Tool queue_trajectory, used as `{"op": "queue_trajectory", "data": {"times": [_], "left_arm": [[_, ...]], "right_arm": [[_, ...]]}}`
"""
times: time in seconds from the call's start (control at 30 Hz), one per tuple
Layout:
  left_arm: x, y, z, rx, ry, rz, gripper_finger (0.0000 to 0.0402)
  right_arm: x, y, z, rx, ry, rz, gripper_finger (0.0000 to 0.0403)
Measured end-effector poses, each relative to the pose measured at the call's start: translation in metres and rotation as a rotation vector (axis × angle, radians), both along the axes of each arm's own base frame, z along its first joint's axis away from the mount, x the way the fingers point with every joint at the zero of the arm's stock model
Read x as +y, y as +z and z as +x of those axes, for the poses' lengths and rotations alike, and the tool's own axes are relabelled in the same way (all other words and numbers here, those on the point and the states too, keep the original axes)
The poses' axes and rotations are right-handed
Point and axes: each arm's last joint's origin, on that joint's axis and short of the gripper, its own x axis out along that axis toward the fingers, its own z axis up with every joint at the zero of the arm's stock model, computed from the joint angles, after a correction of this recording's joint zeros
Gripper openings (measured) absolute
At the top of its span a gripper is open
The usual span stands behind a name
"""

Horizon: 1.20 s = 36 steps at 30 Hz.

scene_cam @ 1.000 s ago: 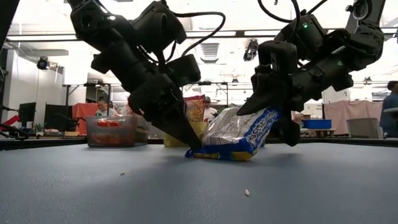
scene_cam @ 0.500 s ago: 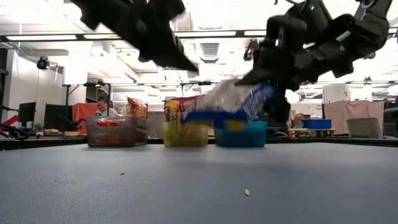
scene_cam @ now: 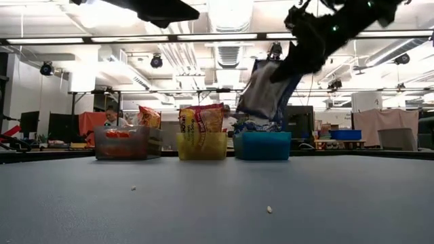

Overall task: Sort Maruchan noodles
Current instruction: Put the blue noodle pack into the blue bin

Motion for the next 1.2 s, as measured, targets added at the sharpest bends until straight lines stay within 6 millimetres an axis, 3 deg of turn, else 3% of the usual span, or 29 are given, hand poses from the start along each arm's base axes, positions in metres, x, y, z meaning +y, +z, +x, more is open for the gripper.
{"op": "queue_trajectory", "data": {"times": [0.23, 0.37, 0.67, 1.2], "left_arm": [[0.003, -0.011, -0.013, -0.052, 0.035, 0.039, 0.0], [0.006, -0.006, -0.019, -0.083, 0.093, 0.054, 0.0], [0.006, -0.005, -0.022, -0.092, 0.111, 0.045, 0.0], [0.006, -0.007, -0.021, -0.084, 0.111, 0.046, 0.0]], "right_arm": [[-0.01, 0.032, 0.003, 0.229, -0.023, -0.599, 0.0111], [-0.024, 0.034, 0.009, 0.407, 0.014, -0.829, 0.0111], [-0.062, 0.013, 0.018, 0.644, 0.042, -0.935, 0.0111], [-0.092, -0.002, 0.034, 0.679, 0.196, -1.025, 0.0111]]}}
